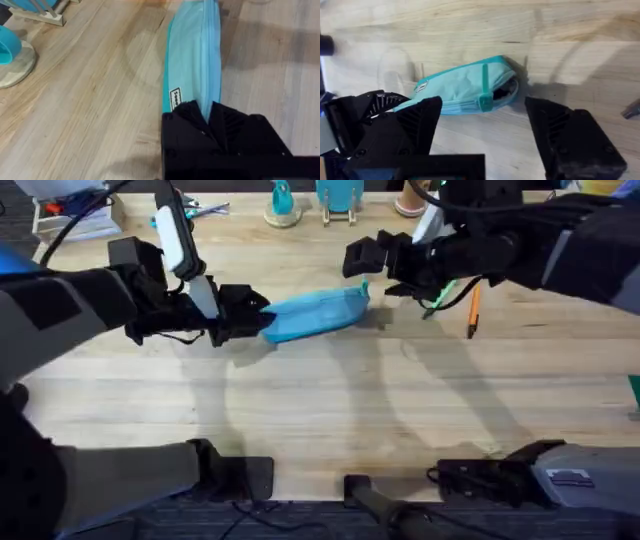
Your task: Unzip the bag, pick up the pens from the table one at a time and place them inside, then zip the bag closed.
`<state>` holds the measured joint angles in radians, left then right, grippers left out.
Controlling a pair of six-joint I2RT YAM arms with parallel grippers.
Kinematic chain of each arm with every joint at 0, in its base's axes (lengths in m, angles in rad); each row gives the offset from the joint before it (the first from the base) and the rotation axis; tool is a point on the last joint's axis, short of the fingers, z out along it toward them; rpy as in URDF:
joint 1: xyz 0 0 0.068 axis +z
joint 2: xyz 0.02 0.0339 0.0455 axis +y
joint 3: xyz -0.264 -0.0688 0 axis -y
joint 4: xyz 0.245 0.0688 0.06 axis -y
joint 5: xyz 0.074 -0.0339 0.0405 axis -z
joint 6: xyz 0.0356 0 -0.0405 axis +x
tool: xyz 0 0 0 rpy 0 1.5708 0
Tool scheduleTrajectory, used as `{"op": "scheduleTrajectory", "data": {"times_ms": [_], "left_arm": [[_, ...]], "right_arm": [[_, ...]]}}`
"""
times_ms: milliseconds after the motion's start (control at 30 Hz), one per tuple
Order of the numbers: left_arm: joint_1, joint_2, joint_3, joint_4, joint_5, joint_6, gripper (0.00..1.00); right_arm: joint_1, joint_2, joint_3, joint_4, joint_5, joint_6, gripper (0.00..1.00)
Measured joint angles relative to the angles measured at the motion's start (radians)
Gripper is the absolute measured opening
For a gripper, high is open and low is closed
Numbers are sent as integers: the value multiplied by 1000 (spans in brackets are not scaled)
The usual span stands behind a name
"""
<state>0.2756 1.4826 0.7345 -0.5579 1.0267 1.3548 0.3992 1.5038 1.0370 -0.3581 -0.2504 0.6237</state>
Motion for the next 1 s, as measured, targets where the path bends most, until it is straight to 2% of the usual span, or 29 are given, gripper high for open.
{"op": "scheduleTrajectory", "data": {"times_ms": [600,1000], "left_arm": [[0,0,0,0,0,0,42],[0,0,0,0,0,0,42]], "right_arm": [[10,41,0,46,0,40,983],[10,67,0,72,0,43,913]]}}
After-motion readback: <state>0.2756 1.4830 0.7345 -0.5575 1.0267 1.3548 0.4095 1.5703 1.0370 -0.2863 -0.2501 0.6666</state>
